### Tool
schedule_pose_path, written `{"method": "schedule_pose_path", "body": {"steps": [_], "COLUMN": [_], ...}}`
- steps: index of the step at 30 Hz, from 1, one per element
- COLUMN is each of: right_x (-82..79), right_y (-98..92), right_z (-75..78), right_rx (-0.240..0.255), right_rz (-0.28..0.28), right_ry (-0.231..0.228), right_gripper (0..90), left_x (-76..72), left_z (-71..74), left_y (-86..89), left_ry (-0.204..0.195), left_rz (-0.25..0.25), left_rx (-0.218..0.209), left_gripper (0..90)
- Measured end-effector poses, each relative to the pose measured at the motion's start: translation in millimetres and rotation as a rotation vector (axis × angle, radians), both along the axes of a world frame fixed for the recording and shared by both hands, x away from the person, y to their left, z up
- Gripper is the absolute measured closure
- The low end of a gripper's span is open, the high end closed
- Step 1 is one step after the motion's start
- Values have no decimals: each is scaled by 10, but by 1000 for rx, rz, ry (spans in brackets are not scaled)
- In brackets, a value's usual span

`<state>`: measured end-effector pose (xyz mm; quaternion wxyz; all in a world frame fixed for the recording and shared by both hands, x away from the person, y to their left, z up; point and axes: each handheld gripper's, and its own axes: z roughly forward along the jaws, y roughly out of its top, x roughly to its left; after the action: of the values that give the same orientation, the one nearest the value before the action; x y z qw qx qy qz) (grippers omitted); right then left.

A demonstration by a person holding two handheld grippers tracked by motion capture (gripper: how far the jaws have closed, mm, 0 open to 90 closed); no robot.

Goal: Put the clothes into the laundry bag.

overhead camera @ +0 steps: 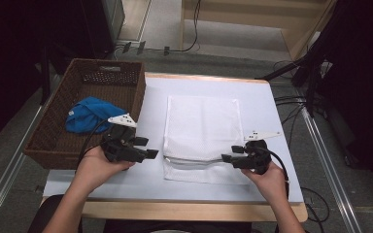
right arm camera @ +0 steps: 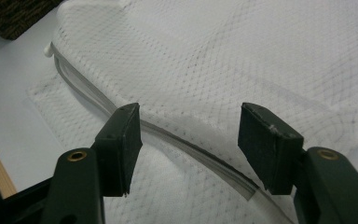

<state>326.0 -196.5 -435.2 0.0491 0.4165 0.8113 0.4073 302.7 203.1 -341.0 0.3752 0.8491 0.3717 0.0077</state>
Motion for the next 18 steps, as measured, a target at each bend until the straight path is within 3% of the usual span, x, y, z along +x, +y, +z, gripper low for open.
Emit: {"method": "schedule_pose_path", "body": {"steps": [5,11,18], "right_x": [-1,29,73], "right_y": [55,101,153], "right_z": [12,20,25], "right_rx": [-25,-16,-13], "right_rz": [29,51,73], "right_ry": [-14,-19,-27], "right_gripper": [400,390,385], "left_x": [-6,-40,-76], "left_z": [35,79,95], "left_y": [133,288,428], "left_ry": [-2,-23,-17], "left_rz": [32,84,142], "left_rx": [6,8,-4], "left_gripper": [387,390,387]}}
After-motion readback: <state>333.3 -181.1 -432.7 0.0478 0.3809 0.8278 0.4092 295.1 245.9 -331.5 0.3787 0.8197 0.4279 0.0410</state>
